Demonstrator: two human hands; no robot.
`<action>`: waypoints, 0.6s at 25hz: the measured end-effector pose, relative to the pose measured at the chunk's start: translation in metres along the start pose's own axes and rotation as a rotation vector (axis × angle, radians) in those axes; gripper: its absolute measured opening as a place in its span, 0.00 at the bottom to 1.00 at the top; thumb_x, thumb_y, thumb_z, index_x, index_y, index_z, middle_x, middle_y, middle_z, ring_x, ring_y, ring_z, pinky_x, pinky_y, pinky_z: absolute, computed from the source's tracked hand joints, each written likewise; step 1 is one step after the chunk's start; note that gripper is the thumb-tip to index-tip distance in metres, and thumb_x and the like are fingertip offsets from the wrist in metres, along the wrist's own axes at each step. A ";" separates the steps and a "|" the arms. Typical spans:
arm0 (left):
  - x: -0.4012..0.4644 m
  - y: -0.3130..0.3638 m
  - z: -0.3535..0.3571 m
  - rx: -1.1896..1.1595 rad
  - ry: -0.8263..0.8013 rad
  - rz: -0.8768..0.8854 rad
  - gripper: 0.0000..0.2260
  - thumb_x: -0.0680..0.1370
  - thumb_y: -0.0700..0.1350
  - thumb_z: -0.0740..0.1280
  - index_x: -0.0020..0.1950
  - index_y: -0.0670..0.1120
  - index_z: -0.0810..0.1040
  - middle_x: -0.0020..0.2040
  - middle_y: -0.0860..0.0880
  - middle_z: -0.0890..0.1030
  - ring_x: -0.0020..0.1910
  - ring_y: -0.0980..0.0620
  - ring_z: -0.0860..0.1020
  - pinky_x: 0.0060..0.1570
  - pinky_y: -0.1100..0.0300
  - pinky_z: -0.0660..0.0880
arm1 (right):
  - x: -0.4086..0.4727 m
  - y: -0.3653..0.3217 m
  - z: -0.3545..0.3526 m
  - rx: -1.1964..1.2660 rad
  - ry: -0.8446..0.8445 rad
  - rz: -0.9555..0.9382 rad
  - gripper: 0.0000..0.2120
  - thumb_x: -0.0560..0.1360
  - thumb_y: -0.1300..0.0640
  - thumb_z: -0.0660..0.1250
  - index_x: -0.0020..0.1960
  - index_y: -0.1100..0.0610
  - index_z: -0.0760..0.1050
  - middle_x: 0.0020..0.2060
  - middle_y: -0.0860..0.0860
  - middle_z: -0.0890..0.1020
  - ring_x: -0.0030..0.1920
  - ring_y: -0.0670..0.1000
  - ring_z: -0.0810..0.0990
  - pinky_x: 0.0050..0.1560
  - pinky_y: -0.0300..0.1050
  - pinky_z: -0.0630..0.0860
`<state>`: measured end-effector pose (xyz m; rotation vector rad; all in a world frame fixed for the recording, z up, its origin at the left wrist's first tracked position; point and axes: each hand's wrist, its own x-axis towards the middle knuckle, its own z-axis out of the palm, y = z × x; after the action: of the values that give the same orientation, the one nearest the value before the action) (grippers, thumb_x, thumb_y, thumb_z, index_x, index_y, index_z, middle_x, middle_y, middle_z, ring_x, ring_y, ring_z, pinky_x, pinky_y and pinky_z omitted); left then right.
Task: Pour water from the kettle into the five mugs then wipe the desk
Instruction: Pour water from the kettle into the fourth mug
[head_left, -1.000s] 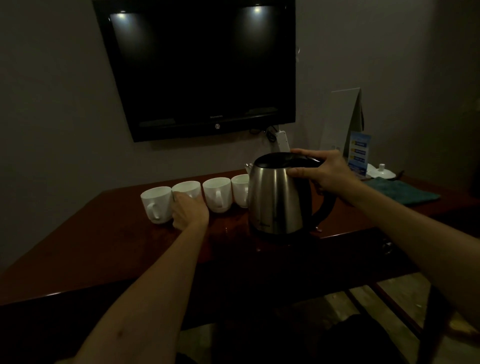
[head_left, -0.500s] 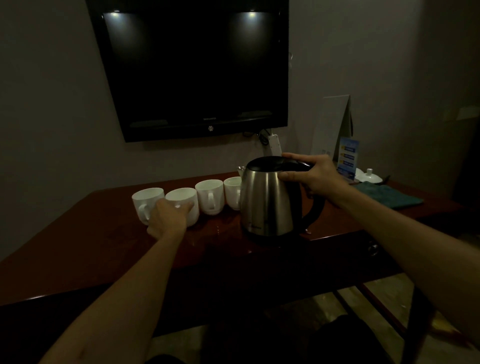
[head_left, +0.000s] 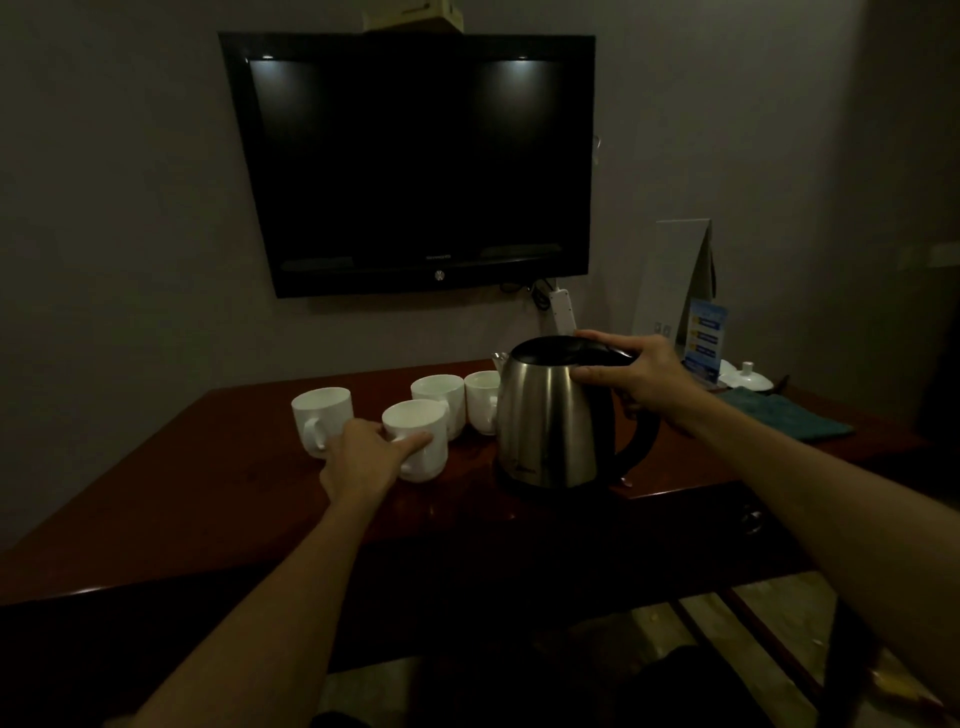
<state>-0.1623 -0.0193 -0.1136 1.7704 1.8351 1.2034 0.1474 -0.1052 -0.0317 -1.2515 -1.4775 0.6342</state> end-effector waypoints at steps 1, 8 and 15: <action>-0.002 0.000 0.000 0.000 0.006 0.004 0.18 0.67 0.63 0.75 0.40 0.50 0.77 0.36 0.53 0.80 0.40 0.53 0.79 0.44 0.52 0.76 | 0.001 0.000 0.000 -0.004 -0.002 0.003 0.28 0.72 0.63 0.74 0.71 0.55 0.73 0.41 0.49 0.75 0.24 0.34 0.76 0.25 0.28 0.70; -0.013 0.002 -0.002 -0.012 -0.053 0.037 0.18 0.67 0.61 0.76 0.44 0.48 0.80 0.36 0.54 0.80 0.38 0.56 0.78 0.38 0.57 0.73 | 0.003 0.006 -0.003 -0.031 -0.009 0.007 0.29 0.72 0.60 0.75 0.71 0.52 0.73 0.46 0.54 0.78 0.24 0.40 0.75 0.24 0.33 0.71; -0.013 0.011 0.004 0.038 -0.180 0.121 0.22 0.65 0.65 0.75 0.43 0.47 0.81 0.37 0.53 0.82 0.37 0.56 0.81 0.41 0.53 0.80 | -0.006 -0.005 -0.012 0.015 -0.020 0.051 0.32 0.63 0.54 0.77 0.67 0.51 0.77 0.37 0.55 0.81 0.22 0.48 0.69 0.20 0.40 0.68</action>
<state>-0.1499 -0.0312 -0.1119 1.9658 1.6812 1.0190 0.1559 -0.1145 -0.0262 -1.2781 -1.4588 0.6917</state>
